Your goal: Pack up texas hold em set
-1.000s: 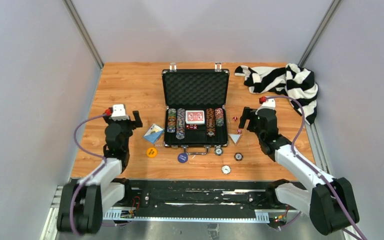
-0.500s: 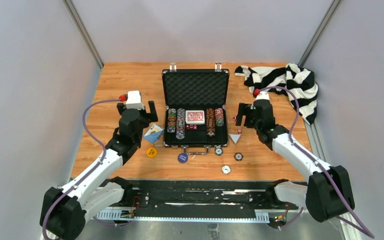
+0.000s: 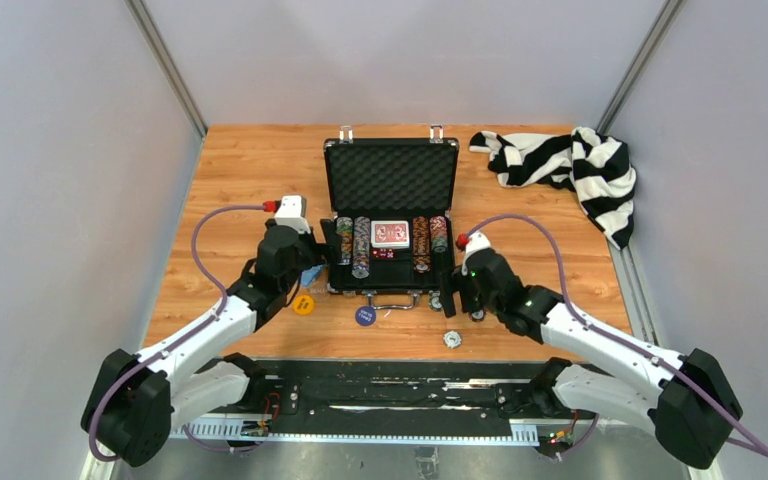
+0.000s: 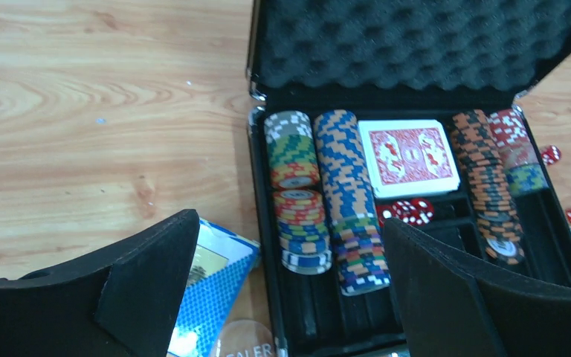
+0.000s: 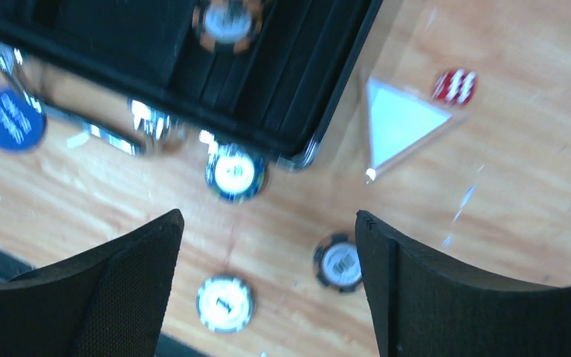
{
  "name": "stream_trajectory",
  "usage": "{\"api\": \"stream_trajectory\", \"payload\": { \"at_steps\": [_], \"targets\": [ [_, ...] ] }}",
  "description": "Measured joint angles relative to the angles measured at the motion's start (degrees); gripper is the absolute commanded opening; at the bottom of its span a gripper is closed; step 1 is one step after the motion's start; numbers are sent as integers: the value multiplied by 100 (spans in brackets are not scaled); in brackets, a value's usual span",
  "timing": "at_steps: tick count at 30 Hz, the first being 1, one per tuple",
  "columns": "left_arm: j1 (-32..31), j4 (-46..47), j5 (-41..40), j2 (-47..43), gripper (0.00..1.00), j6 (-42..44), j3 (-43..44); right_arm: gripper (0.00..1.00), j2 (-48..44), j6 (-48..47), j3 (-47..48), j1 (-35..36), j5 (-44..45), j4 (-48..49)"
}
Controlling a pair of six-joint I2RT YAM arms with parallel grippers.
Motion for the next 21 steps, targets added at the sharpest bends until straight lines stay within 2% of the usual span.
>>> {"api": "stream_trajectory", "payload": {
  "at_steps": [12,21],
  "targets": [
    [-391,-586,87,-31,98,-72,9,86,85,1335,-273,1808,909,-1270],
    [-407,-651,66,-52,98,-74,0,83,708,1937,-334,2098,1204,-1327]
  ]
}}
